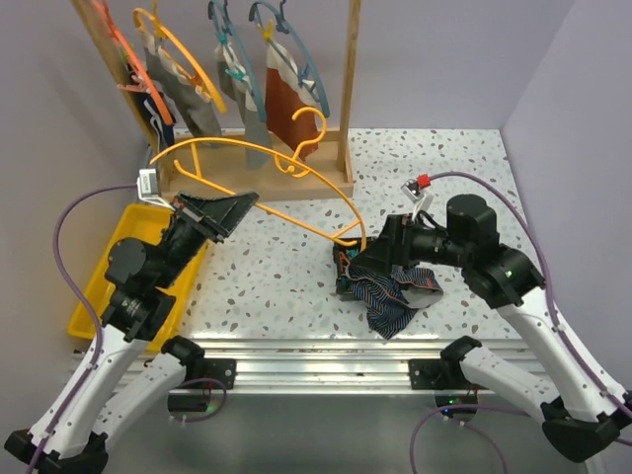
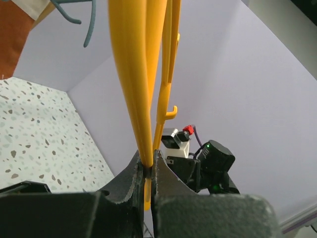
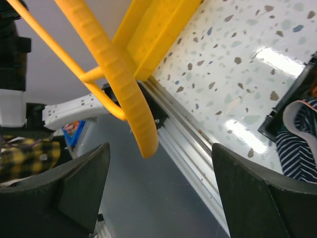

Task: Remove the underwear clipped to the hanger
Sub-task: Place the clamp in the bin, then place the hanger at the clothesline.

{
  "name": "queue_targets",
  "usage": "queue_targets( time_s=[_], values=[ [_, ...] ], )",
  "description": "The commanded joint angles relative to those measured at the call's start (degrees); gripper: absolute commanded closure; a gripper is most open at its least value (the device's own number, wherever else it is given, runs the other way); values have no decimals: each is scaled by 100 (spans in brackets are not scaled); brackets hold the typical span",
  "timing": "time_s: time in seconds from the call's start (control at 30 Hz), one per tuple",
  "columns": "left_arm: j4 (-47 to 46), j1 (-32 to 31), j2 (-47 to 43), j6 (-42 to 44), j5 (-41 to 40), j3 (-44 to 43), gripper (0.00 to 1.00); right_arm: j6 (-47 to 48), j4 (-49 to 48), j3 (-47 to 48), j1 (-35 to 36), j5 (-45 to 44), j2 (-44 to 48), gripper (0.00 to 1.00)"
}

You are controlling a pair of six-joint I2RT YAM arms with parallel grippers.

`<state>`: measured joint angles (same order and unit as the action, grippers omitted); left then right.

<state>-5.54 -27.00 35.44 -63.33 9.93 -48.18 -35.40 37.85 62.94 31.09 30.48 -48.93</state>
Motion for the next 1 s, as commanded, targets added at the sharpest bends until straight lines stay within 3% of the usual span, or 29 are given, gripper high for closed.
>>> queue_targets(
  time_s=[0.0,0.17,0.27,0.43,0.47,0.53,0.6,0.63,0.67,0.7,0.77,0.8,0.87,0.9,0.97],
  values=[
    [-1184,37,94,-557,325,300,100,-266,-963,-18,-7,1013,-73,13],
    [-1362,37,217,-759,597,354,100,-187,-1225,131,-15,1065,-205,13],
    [-1493,37,200,-943,677,520,100,-415,-1734,131,-15,1328,-257,19],
    [-2056,37,217,-1296,746,863,100,-749,-2167,79,-15,1715,-372,49],
    [-2091,37,244,-1331,773,872,100,-802,-2280,61,-15,1777,-381,62],
    [-2170,46,244,-1357,765,924,100,-916,-2317,69,-7,1961,-407,76],
    [-2275,37,235,-1366,730,960,100,-934,-2256,87,-15,2032,-407,97],
    [-2267,46,235,-1357,729,943,100,-873,-2186,122,-7,2015,-398,100],
    [-2241,37,235,-1296,721,925,91,-803,-1994,157,-15,2006,-381,100],
    [-2119,37,218,-1252,677,899,56,-732,-1887,244,-15,1936,-372,100],
    [-1742,37,157,-990,545,723,23,-478,-1485,350,-15,1804,-372,100],
    [-1000,37,113,-840,310,592,0,-242,-1290,490,-15,1699,-389,100],
    [-75,37,60,-376,-68,39,0,-65,-764,605,-15,1383,-459,100],
    [1000,46,51,-269,-558,-154,0,23,-596,701,-15,1269,-477,100],
    [1790,37,-28,-32,-992,-629,0,217,-288,737,-15,1014,-512,100]
  ],
)
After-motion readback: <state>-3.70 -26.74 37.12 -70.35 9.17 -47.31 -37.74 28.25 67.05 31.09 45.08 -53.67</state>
